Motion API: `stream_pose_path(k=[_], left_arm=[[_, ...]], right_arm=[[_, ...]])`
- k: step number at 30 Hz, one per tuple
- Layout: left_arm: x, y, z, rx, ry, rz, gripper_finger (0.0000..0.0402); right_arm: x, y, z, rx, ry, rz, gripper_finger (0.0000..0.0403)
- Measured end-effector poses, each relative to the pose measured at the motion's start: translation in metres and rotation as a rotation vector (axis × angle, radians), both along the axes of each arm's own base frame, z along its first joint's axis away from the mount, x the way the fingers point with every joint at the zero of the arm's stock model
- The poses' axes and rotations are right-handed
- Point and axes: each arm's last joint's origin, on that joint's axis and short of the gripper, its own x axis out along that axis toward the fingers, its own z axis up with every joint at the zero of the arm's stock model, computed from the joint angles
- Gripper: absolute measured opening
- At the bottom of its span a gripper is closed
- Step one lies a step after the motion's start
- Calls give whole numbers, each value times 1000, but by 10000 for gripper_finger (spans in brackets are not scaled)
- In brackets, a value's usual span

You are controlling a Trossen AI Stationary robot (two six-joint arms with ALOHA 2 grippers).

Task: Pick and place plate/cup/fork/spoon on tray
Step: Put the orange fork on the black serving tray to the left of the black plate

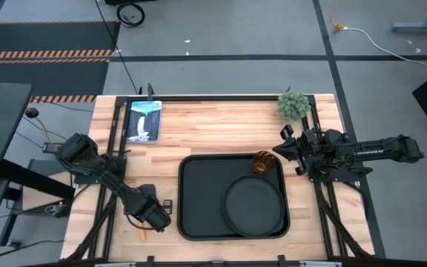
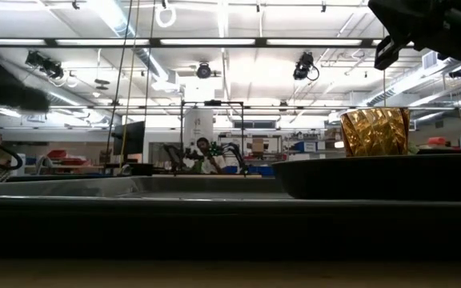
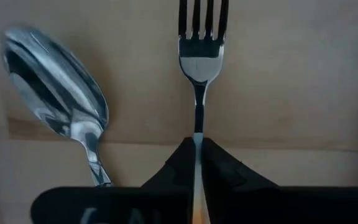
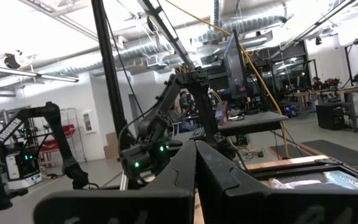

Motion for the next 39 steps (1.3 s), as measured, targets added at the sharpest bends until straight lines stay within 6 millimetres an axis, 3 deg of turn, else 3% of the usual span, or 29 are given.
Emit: stream_pose_path(k=[7, 16, 26, 30, 34, 39], left_arm=[[3, 1, 31, 49, -101, -10, 19], [29, 2, 54, 114, -346, -8, 20], [88, 25, 51, 73, -593, -72, 20], [110, 31, 40, 30, -649, -110, 20], [124, 31, 26, -19, -678, -129, 20], [129, 30, 9, -35, -640, -118, 20]], right_arm=[[0, 0, 0, 0, 0, -1, 11], [0, 0, 1, 2, -10, -8, 11], [0, 0, 1, 1, -14, -7, 11], [-1, 0, 2, -5, -17, 11, 11], [-1, 0, 2, -10, -19, 11, 11], [-1, 1, 3, -14, -33, 16, 11]])
